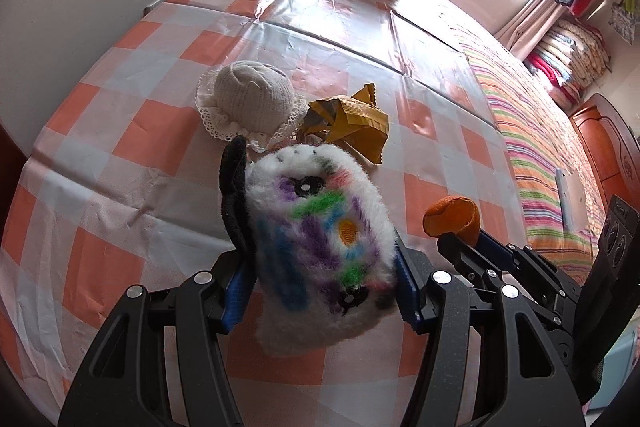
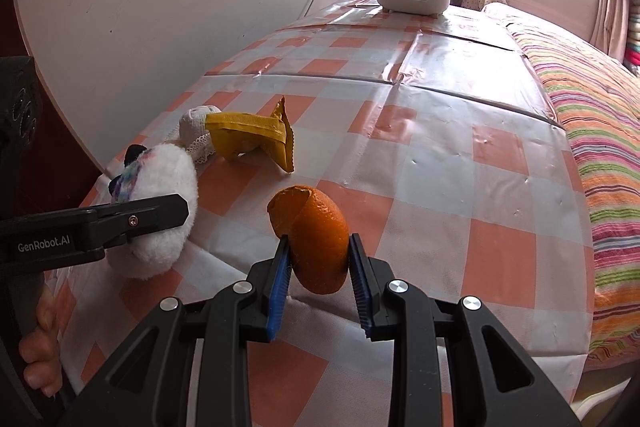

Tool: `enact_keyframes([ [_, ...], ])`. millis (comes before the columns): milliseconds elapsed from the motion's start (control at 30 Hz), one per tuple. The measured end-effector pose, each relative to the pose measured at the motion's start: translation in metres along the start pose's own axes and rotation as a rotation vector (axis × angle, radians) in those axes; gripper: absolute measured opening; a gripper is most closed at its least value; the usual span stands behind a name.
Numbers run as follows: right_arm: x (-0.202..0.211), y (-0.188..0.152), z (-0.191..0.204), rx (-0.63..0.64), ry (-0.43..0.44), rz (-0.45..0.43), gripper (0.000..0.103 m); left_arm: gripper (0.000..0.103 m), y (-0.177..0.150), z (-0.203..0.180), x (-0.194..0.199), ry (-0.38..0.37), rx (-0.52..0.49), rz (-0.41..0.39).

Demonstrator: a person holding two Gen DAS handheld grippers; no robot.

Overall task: Collect trash
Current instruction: 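Lift the plush toy with the left gripper while the right lifts the orange, then carry the plush toy and orange over the cream bin with both tools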

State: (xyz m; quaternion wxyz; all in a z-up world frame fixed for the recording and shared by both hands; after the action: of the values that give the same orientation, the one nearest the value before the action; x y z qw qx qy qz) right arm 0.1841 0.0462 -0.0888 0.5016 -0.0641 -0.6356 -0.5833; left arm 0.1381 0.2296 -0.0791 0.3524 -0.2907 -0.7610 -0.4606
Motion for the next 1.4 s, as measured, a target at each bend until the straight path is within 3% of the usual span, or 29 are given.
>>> enact_keyframes([
  [1400, 0.091, -0.049, -0.068, -0.138, -0.082, -0.089, 0.028, 0.058, -0.027, -0.1, -0.018, -0.068, -0.212, 0.038],
])
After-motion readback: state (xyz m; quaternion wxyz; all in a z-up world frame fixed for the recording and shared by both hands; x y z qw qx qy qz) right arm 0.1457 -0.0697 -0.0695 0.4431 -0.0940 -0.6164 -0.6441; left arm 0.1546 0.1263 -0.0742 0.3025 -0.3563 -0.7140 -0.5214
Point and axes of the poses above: each gripper's, at about its wrist camera, not at the fingertips, and x roughly against the way its jaws point, z to its left, y to its top, the point moved 1 cm from there along -x, roughly the way its jaws point, and after that the axes turned 2 degrees about -z, right-handed, at the moved point
